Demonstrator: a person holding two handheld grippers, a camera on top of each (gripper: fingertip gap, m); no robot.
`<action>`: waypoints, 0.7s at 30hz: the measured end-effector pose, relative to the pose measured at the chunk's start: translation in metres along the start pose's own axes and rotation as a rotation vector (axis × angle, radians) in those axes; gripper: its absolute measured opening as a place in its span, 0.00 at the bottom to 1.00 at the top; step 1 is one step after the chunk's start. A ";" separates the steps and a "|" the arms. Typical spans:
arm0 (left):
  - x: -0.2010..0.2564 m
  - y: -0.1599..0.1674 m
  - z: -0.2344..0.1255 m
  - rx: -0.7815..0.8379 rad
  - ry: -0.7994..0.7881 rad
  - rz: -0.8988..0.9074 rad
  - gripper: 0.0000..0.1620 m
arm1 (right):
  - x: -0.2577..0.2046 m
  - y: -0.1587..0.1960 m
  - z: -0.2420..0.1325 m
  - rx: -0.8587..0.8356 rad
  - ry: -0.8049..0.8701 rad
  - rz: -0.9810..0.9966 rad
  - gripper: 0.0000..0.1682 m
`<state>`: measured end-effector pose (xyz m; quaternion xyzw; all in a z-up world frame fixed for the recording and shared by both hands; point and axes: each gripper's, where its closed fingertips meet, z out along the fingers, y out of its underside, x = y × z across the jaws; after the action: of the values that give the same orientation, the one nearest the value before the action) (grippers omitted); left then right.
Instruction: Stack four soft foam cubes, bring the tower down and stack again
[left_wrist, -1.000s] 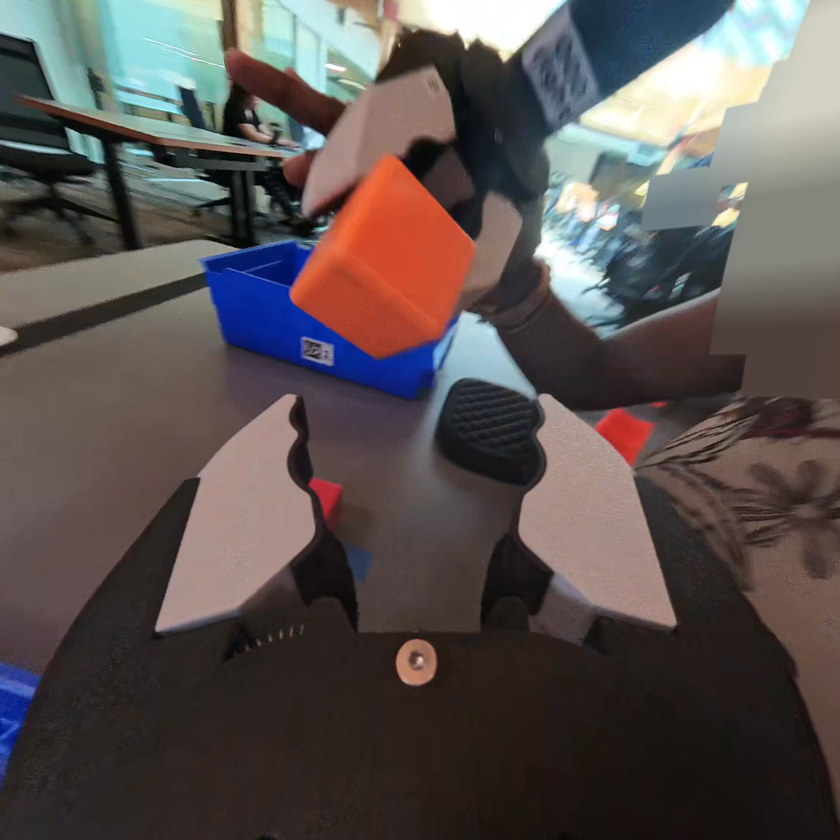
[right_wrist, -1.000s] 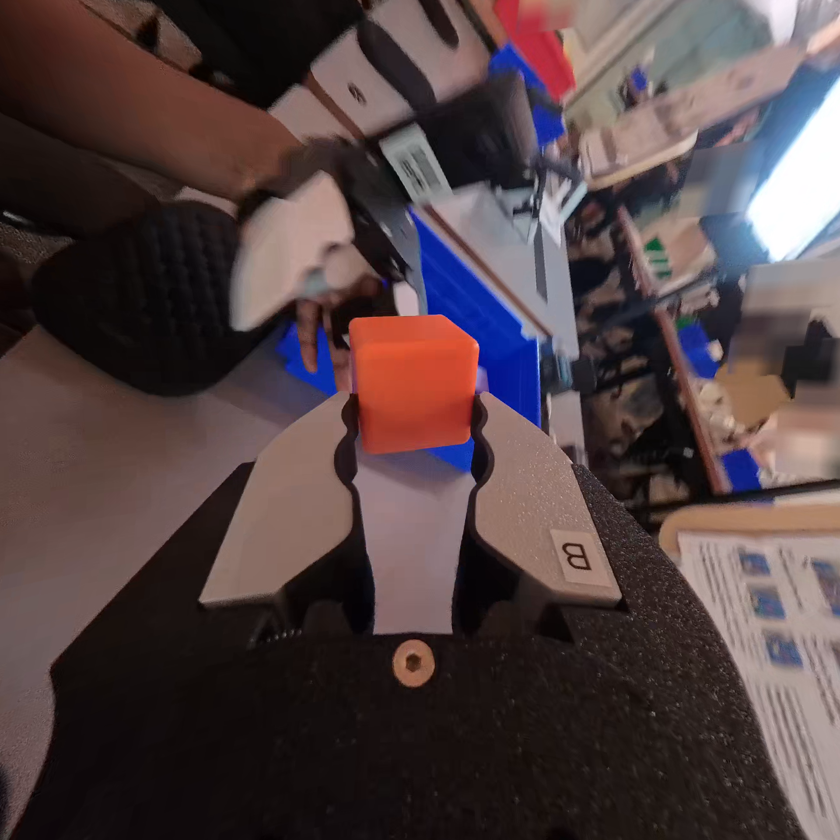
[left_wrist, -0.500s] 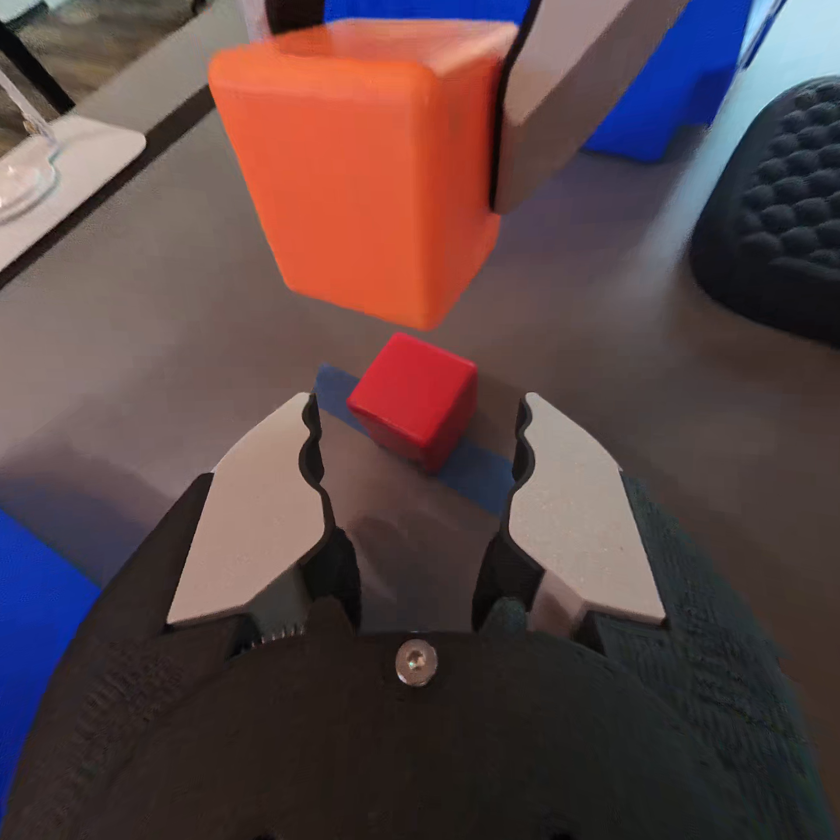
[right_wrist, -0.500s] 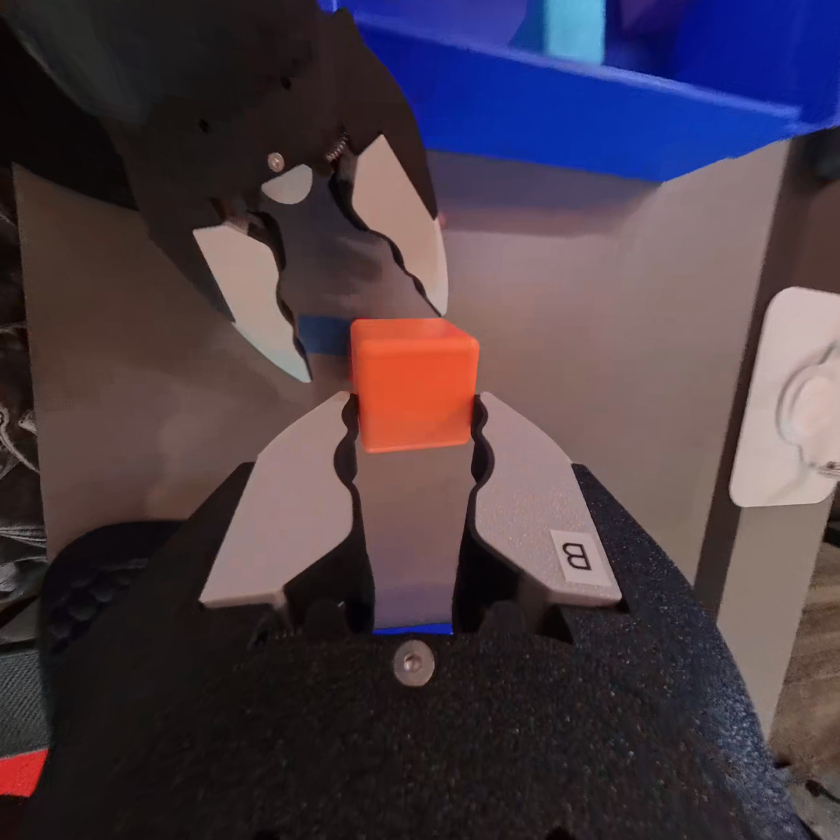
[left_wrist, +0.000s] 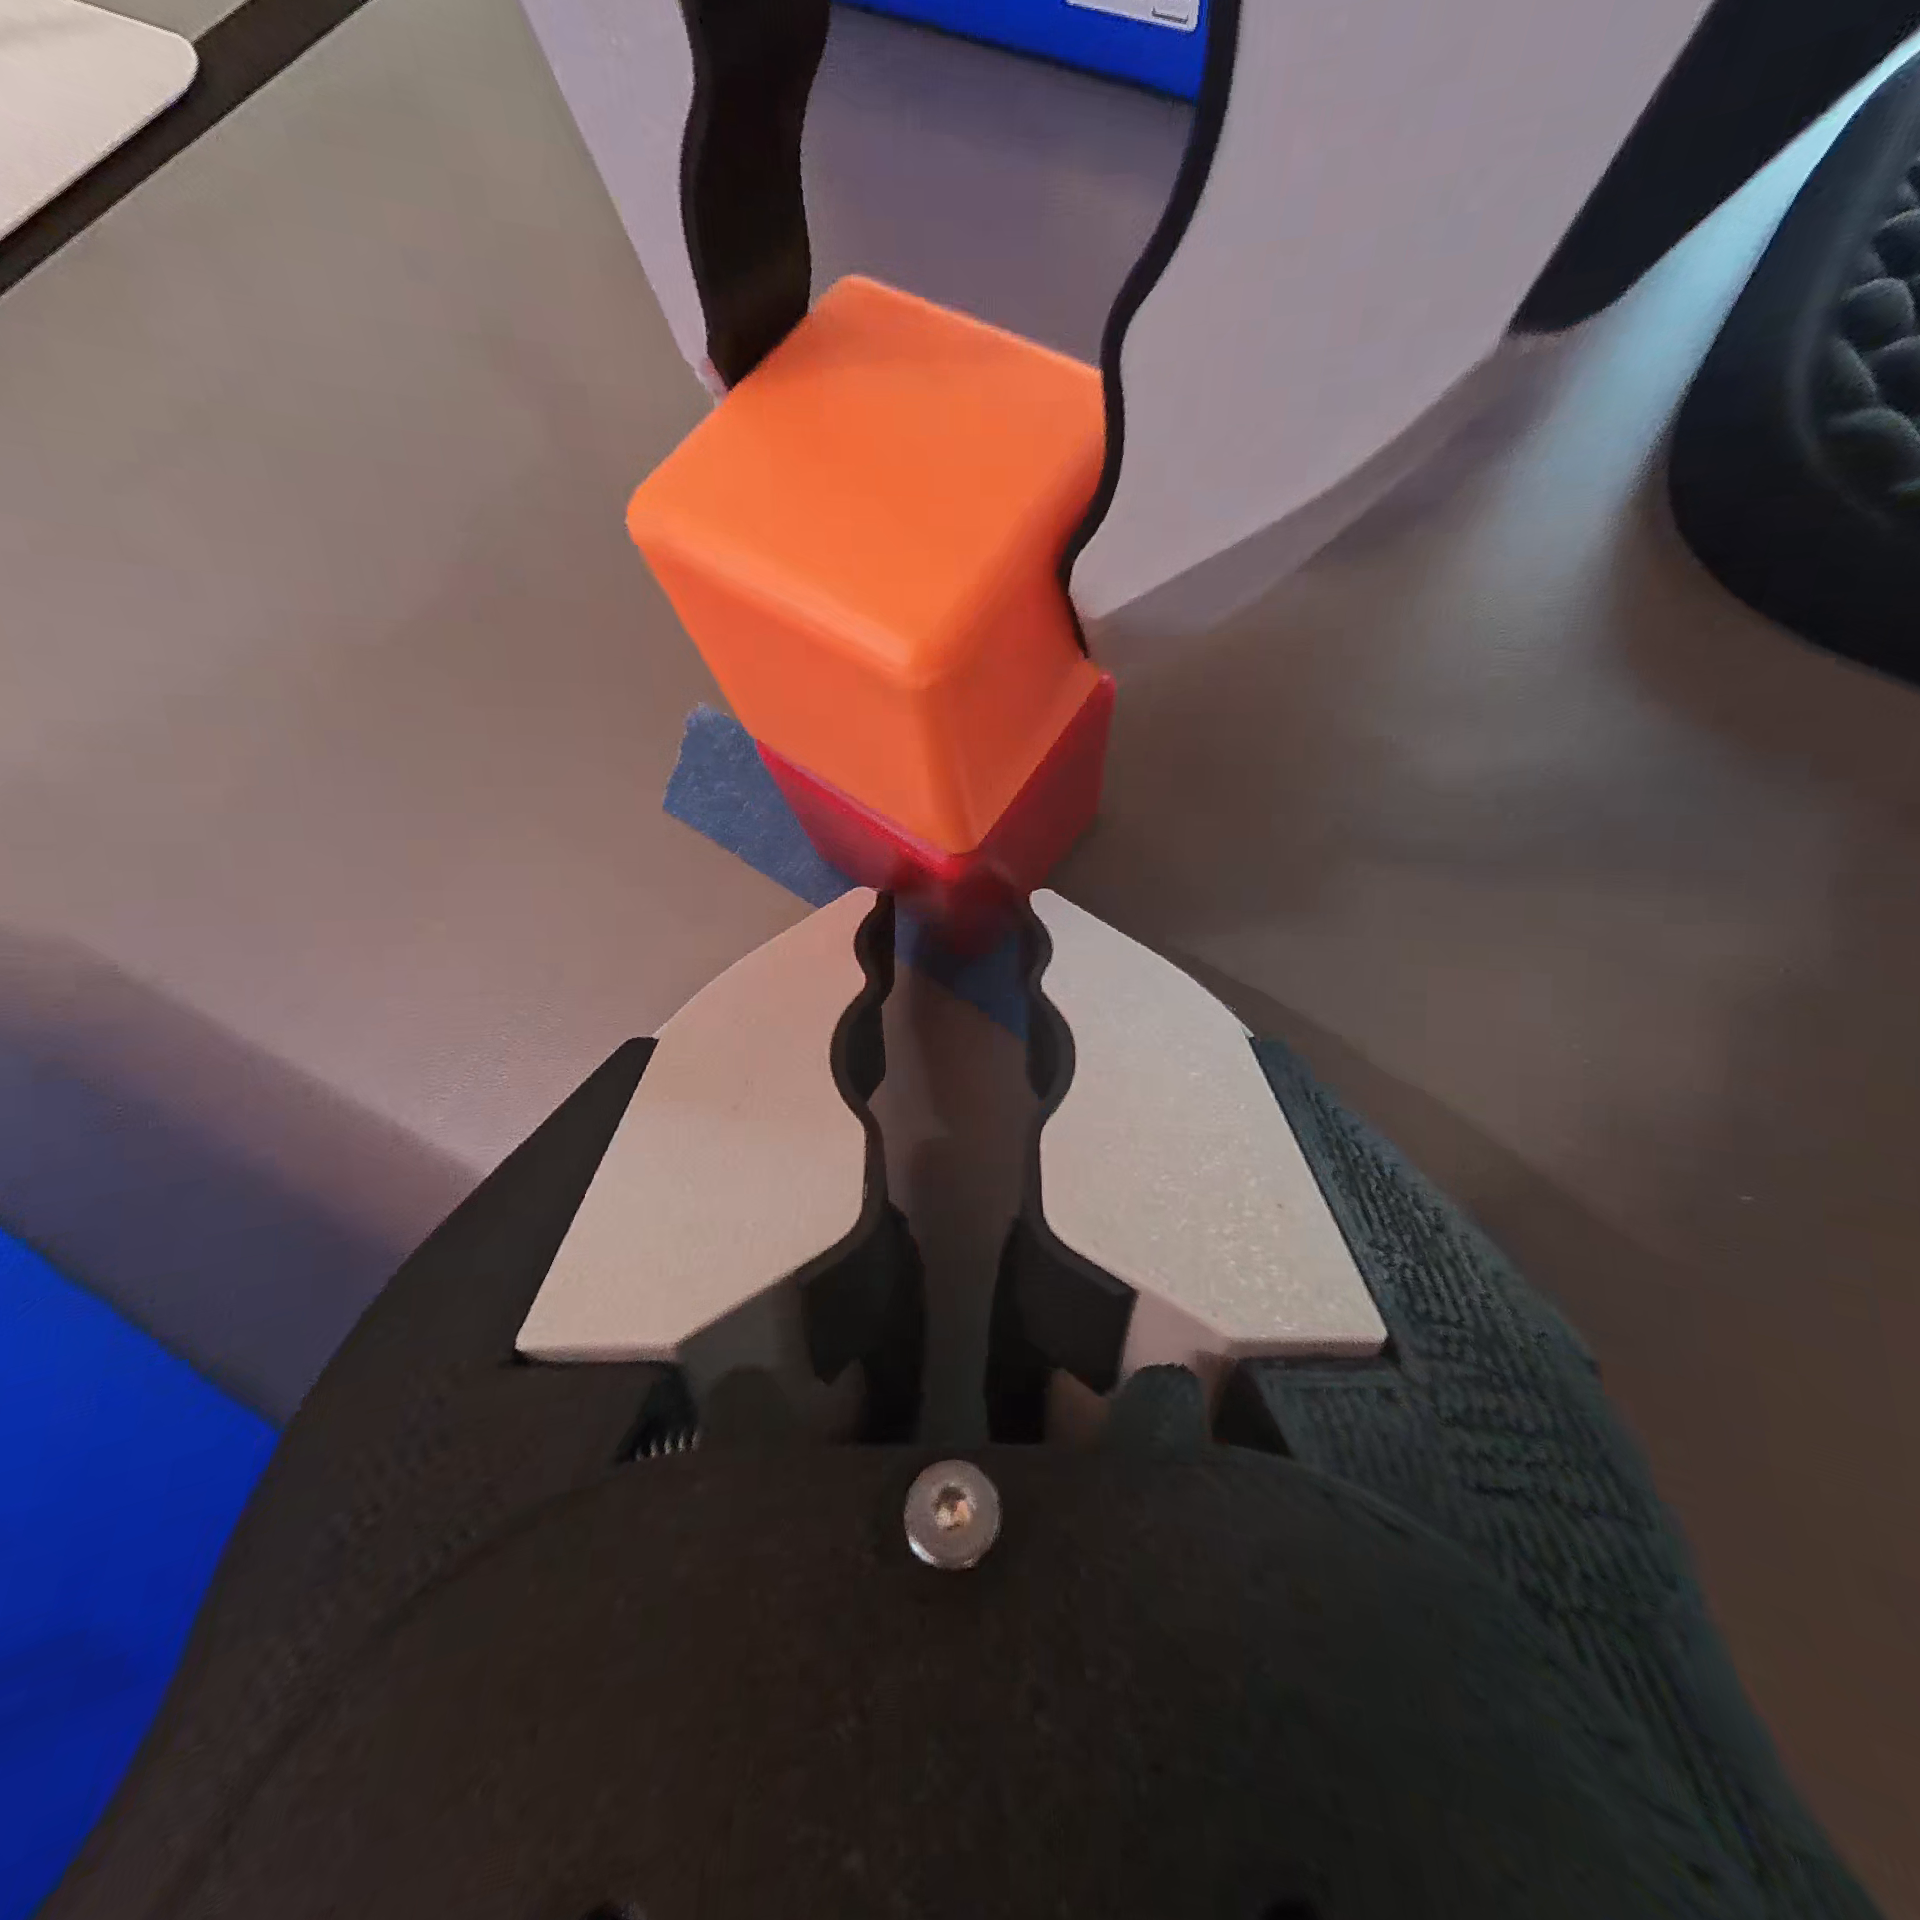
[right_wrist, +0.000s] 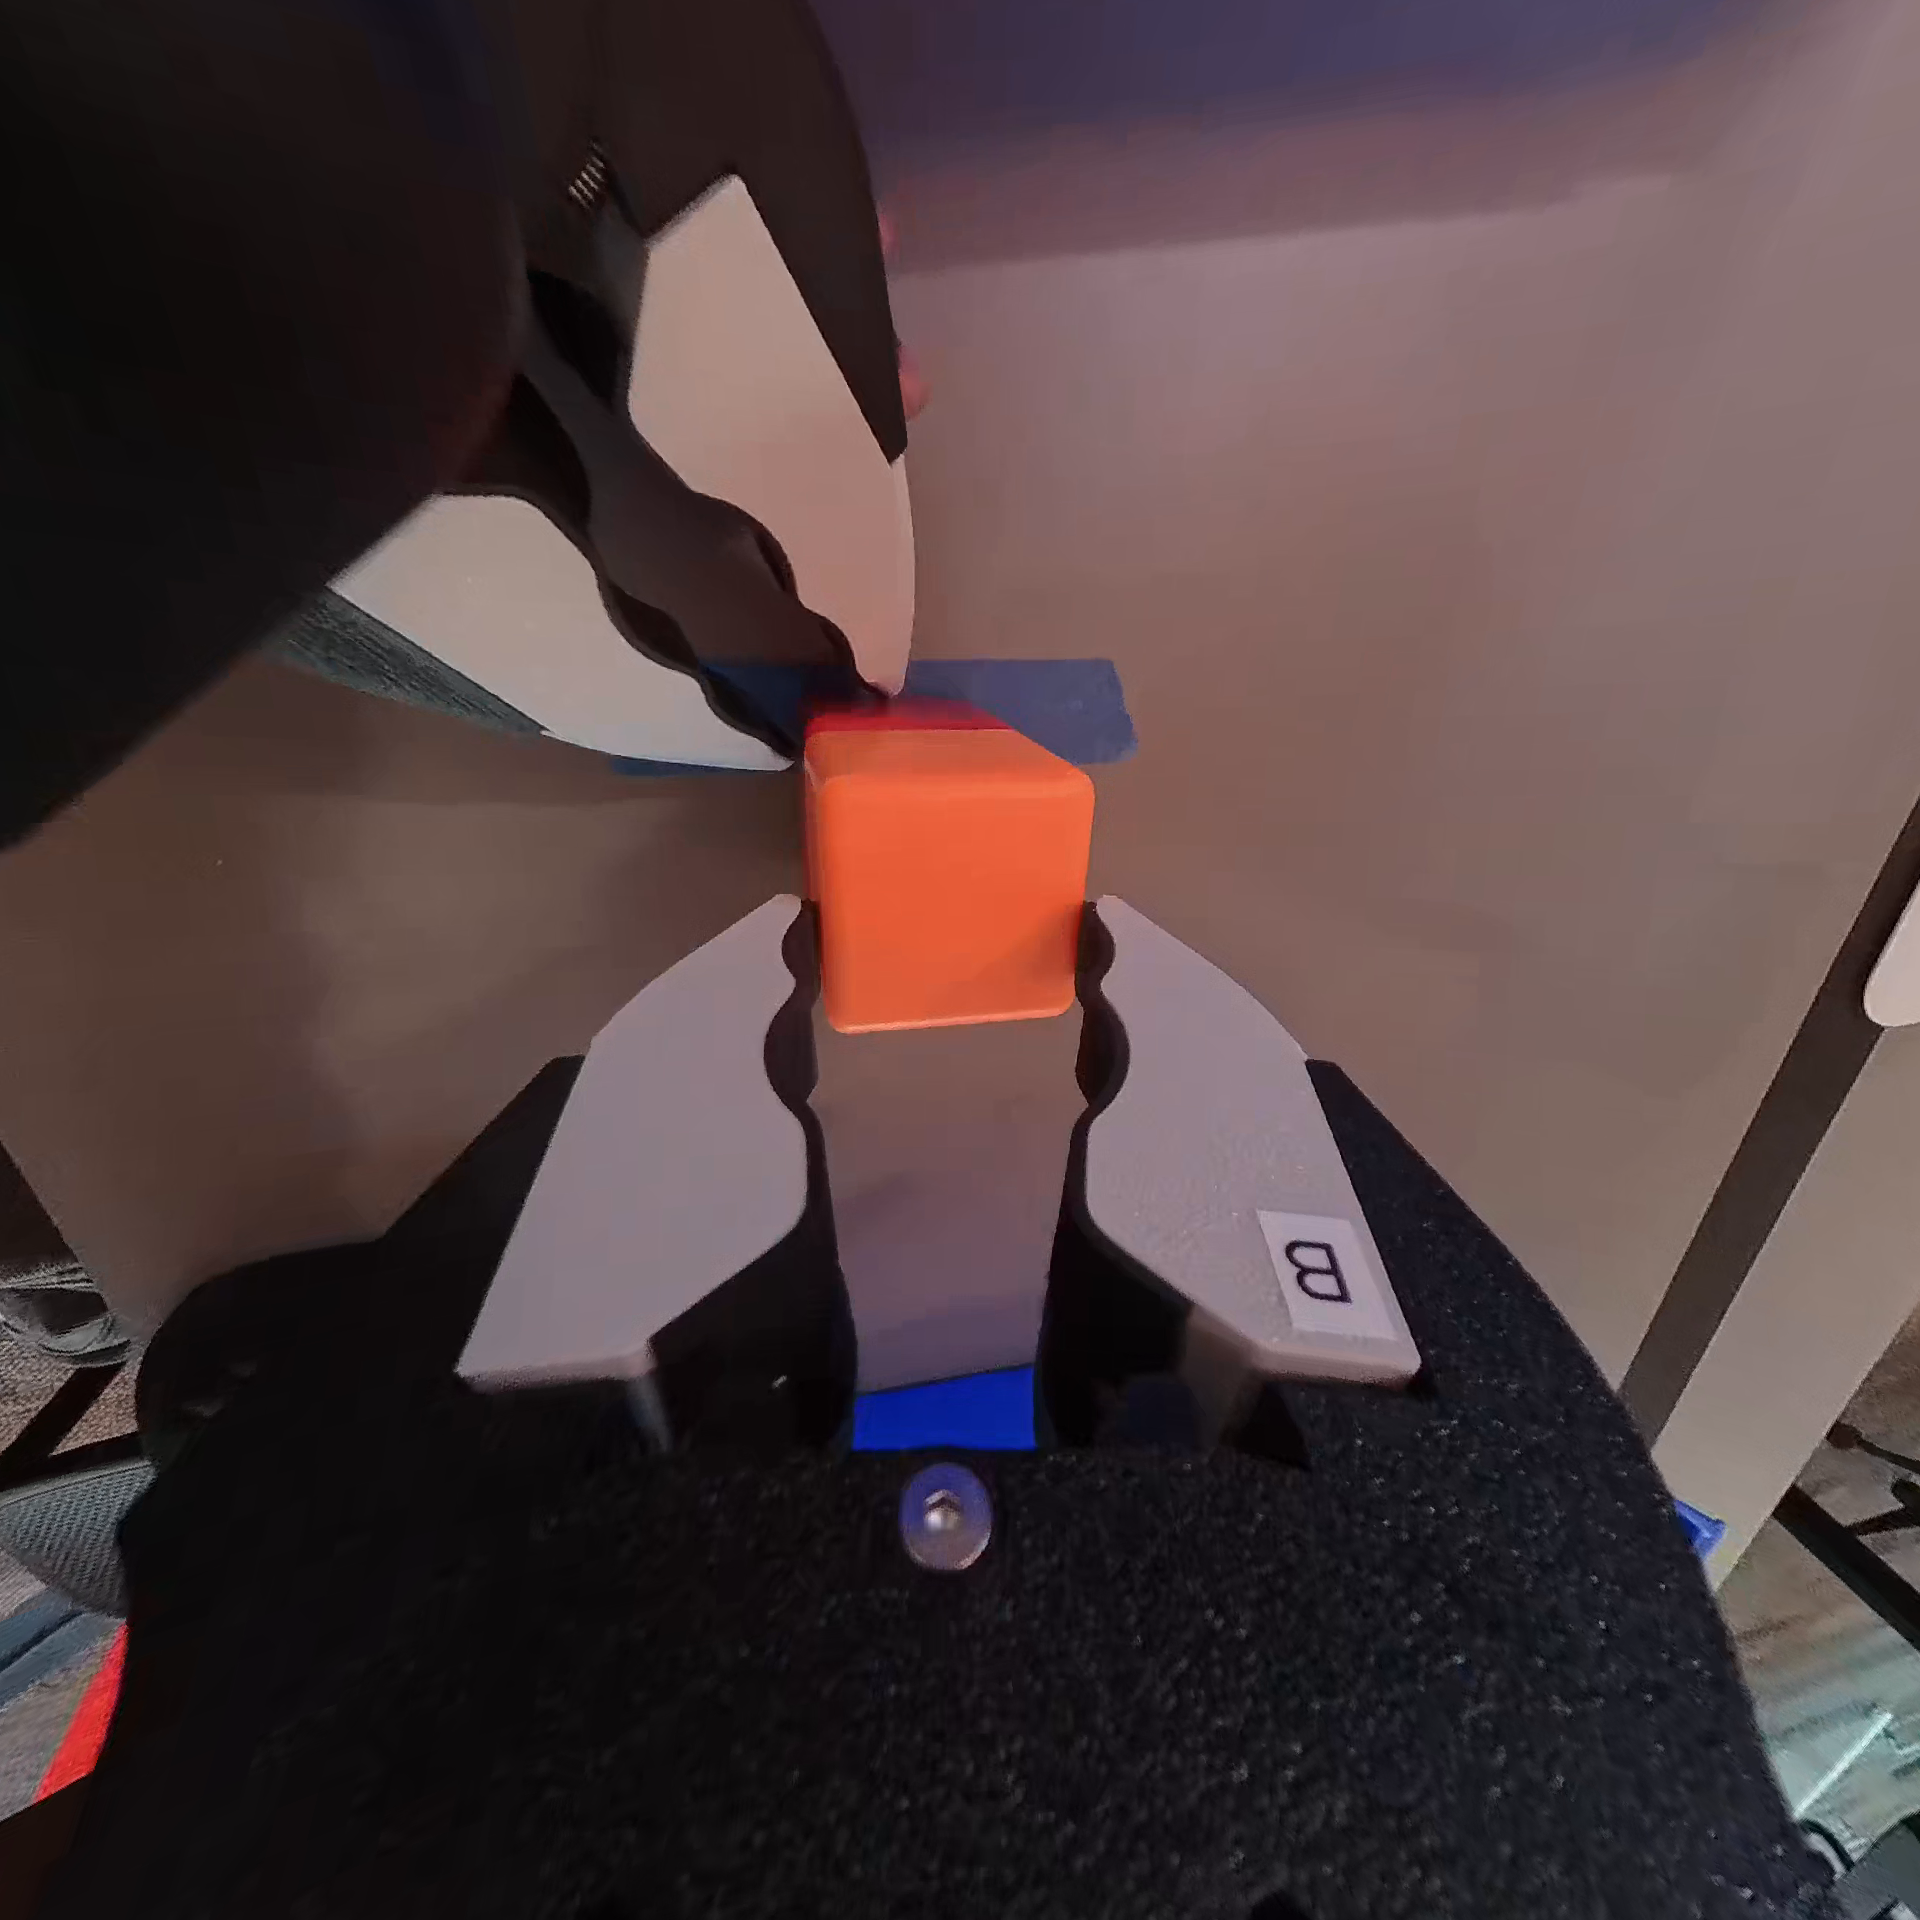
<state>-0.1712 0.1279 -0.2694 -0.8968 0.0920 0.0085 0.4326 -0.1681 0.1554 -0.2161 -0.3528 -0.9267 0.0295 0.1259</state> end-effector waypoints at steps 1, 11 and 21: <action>0.000 0.000 0.000 -0.001 -0.002 0.003 0.14 | 0.000 0.000 0.000 0.002 0.002 0.007 0.28; 0.002 0.000 -0.001 -0.001 0.006 0.013 0.15 | -0.001 -0.002 0.000 0.034 0.014 0.050 0.28; 0.010 -0.007 -0.006 0.053 0.049 0.032 0.34 | 0.002 -0.022 -0.027 0.487 0.028 0.099 0.49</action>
<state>-0.1609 0.1256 -0.2610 -0.8833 0.1172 -0.0090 0.4538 -0.1772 0.1396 -0.1866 -0.3576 -0.8719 0.2535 0.2184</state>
